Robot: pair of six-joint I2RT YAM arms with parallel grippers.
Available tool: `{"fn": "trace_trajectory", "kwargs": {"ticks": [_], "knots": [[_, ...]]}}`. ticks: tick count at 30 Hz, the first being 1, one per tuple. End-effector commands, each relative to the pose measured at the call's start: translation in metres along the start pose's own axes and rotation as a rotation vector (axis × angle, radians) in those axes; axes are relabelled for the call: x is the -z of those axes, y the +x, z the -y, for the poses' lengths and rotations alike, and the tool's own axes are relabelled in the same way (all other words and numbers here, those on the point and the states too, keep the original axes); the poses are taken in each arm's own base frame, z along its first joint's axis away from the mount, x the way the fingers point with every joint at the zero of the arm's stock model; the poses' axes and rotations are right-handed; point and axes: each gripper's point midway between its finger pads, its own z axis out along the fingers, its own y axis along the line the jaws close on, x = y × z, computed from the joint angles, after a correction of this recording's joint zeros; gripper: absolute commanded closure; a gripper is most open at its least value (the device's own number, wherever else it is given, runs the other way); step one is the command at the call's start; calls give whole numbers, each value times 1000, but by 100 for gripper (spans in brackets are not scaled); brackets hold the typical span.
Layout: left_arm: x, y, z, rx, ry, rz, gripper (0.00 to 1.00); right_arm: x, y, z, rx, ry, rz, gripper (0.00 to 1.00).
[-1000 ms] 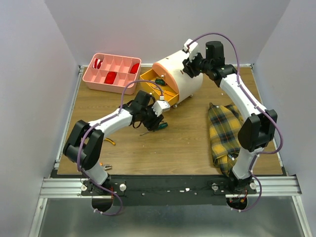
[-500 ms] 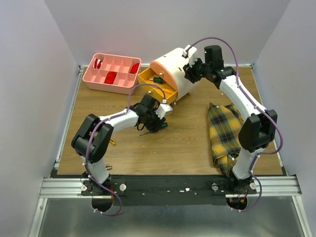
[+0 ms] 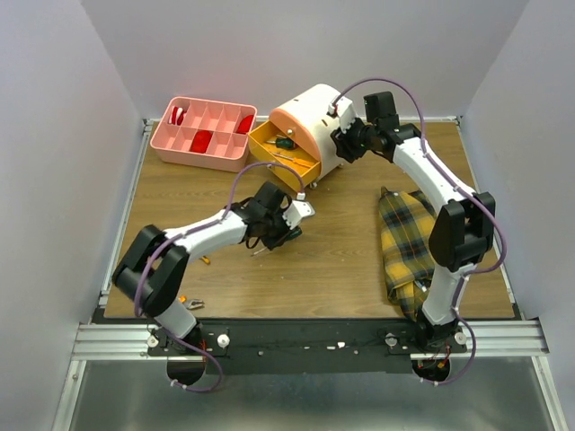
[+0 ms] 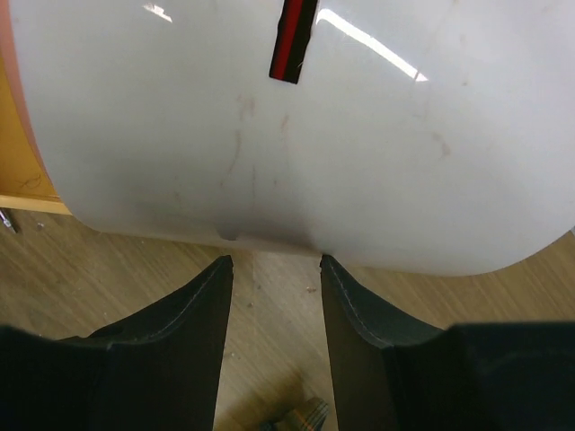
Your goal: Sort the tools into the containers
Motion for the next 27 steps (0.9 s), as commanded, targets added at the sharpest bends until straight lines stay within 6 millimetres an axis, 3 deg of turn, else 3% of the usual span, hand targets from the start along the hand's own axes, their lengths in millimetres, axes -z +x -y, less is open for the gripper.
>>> {"fn": "trace_trajectory", "kwargs": {"ticks": [1, 3, 7, 8, 10, 11, 14, 15, 16, 20, 23, 27], "knots": [[68, -64, -3, -124, -12, 242, 91, -10, 22, -16, -12, -42, -73, 48], [102, -97, 7, -176, 35, 396, 92, -9, 21, -15, -11, -37, -70, 48], [154, -151, -1, -190, 19, 653, 99, -7, 21, -15, -5, -34, -71, 48], [170, -170, -12, -106, -12, 743, 100, -7, 21, -14, -5, -30, -71, 48], [185, -184, -42, 42, -115, 825, 100, -5, 19, -14, -1, -26, -67, 48], [202, -197, -59, 197, -137, 922, 100, -5, 19, -12, -1, -23, -67, 48], [223, -206, -113, 502, -280, 1053, 100, -4, 17, -12, 3, -16, -65, 48], [222, -206, -129, 660, -274, 1075, 100, -4, 18, -11, 5, -13, -69, 48], [235, -215, -144, 735, -303, 1119, 100, -3, 18, -11, 7, -11, -68, 48], [235, -221, -176, 1078, -232, 1173, 100, -2, 20, -11, 13, -3, -73, 48], [221, -216, -191, 1297, -214, 1144, 100, -1, 22, -10, 17, 1, -78, 48], [187, -203, -203, 1504, -212, 1065, 100, 0, 23, -10, 22, 4, -78, 47]]}}
